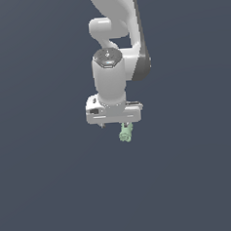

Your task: Pick up the object and move it to a goal position.

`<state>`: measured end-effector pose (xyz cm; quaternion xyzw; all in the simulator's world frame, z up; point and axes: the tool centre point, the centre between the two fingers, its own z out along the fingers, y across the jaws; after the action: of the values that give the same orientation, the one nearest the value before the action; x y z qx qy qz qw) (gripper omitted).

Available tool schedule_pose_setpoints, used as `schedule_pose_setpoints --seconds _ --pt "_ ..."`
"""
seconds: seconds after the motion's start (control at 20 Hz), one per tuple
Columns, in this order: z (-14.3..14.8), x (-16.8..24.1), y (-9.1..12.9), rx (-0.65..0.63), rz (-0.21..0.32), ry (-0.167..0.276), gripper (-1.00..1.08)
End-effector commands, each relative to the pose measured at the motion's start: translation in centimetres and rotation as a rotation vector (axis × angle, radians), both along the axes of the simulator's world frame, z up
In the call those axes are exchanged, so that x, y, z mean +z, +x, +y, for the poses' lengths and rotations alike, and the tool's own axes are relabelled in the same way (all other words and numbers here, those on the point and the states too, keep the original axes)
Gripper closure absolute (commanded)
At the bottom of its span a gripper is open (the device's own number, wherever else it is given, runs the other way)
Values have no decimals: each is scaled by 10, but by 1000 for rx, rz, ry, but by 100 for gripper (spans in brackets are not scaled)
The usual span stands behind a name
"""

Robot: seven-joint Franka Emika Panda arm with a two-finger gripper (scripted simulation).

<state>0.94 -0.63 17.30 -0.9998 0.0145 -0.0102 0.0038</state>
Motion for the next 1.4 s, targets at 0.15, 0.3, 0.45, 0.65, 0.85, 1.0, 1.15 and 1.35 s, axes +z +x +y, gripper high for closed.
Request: schedule_pose_setpoints --seconds 0.15,0.3,0.45,0.65,0.85,1.0,1.15,1.35 --pt "-1 2 2 -8 -5 5 -92" --pt "-2 6 8 -30 -18 18 -92" --pt "-3 8 11 -41 -24 25 -92" --pt "-2 7 10 -39 -23 24 -92" --pt "2 2 7 -51 -20 22 -92" --pt "8 -6 3 -67 -15 20 -92" --pt "16 -16 -4 -90 -8 17 -92" --pt "31 -35 -17 -130 3 10 -92"
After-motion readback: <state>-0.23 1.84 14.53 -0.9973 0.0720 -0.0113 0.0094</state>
